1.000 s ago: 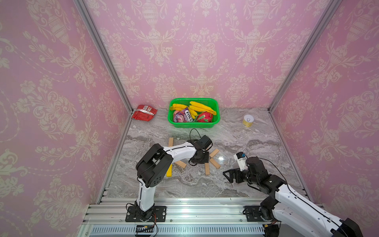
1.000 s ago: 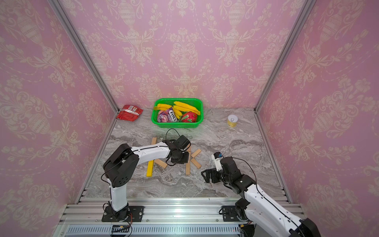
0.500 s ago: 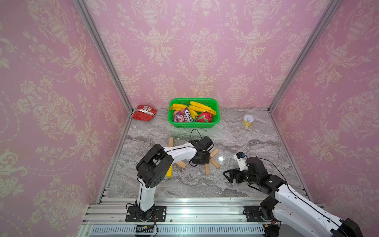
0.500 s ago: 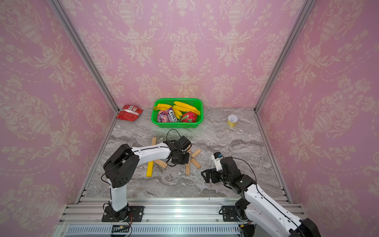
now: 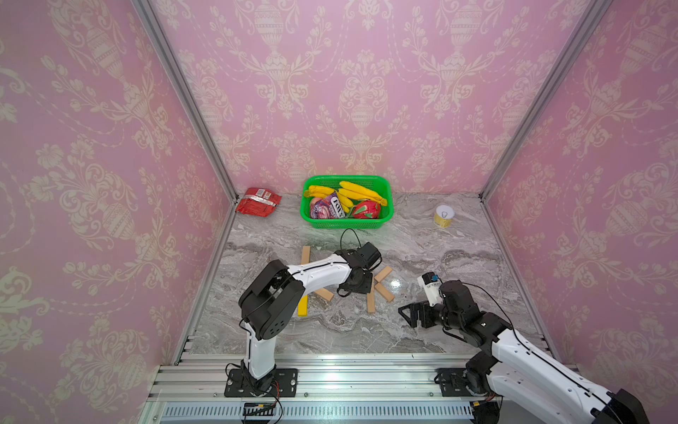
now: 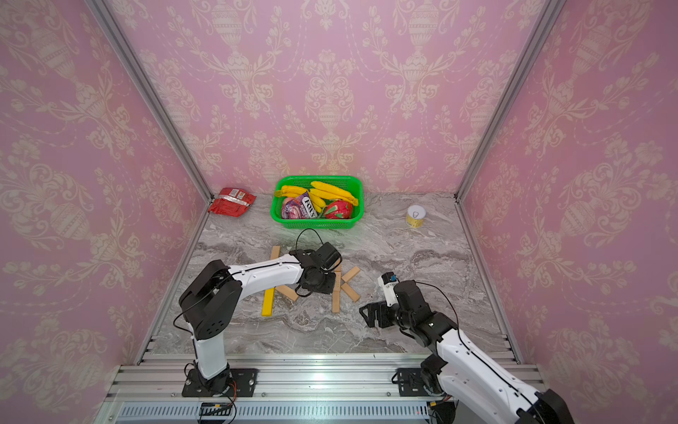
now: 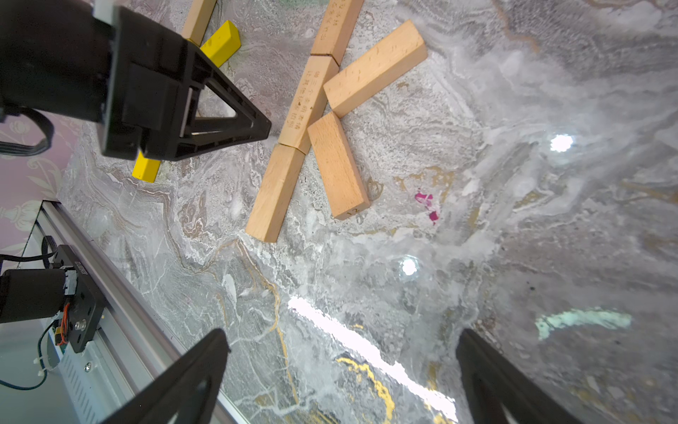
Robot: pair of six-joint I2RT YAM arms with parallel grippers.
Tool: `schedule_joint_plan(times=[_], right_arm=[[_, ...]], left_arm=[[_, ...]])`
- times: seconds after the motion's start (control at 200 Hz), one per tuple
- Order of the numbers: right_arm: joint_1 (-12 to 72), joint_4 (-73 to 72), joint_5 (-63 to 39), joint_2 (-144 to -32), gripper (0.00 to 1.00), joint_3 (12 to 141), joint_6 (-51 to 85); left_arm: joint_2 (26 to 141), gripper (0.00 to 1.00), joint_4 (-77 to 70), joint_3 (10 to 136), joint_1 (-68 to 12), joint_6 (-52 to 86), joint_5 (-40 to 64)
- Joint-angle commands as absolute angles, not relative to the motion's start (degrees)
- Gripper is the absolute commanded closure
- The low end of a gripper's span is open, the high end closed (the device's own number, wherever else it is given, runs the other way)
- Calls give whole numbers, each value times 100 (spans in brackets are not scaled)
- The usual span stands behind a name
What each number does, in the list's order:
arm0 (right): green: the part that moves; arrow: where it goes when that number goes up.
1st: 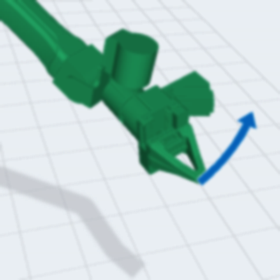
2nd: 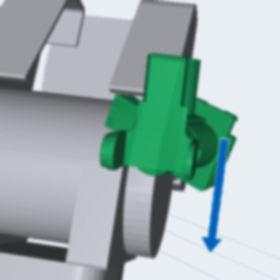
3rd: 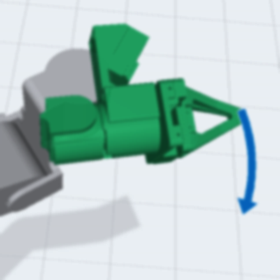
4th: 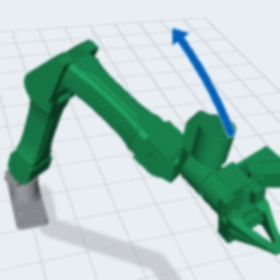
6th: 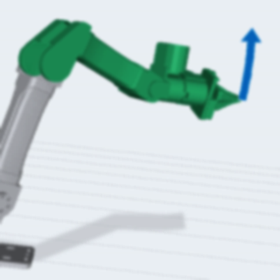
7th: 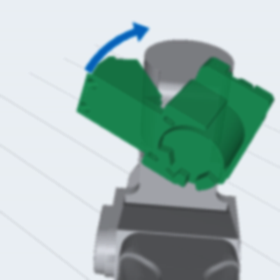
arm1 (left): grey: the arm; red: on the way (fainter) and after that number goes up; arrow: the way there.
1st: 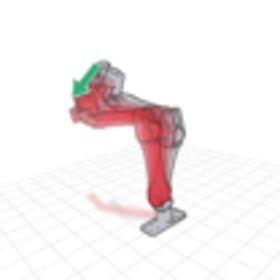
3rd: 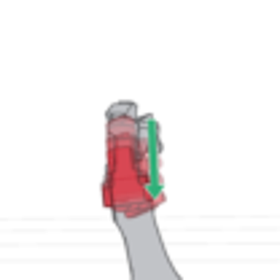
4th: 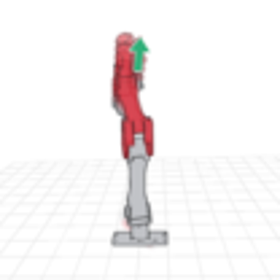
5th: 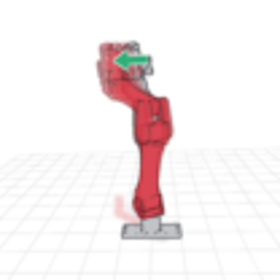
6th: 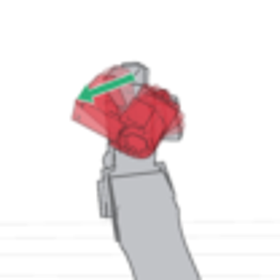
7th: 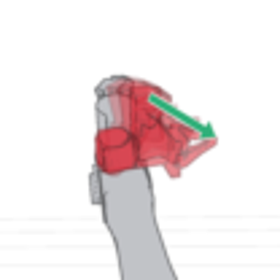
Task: Assemble the letter k with building blocks
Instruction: Adjust the building block at the center of the board, then reset both arms
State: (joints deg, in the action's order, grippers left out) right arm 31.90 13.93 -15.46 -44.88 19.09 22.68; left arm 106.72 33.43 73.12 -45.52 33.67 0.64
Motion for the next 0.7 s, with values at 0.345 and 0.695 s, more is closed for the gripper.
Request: schedule_joint_plan(times=[0.345,0.695], right_arm=[[3172,1596,-726,-3771,0,1903,2198],[3173,740,1928,-3401,0,2249,636]], left_arm=[[6994,1,2242,5016,-3851,1795,-2277],[5707,1,426,2912,-2513,526,-3523]])
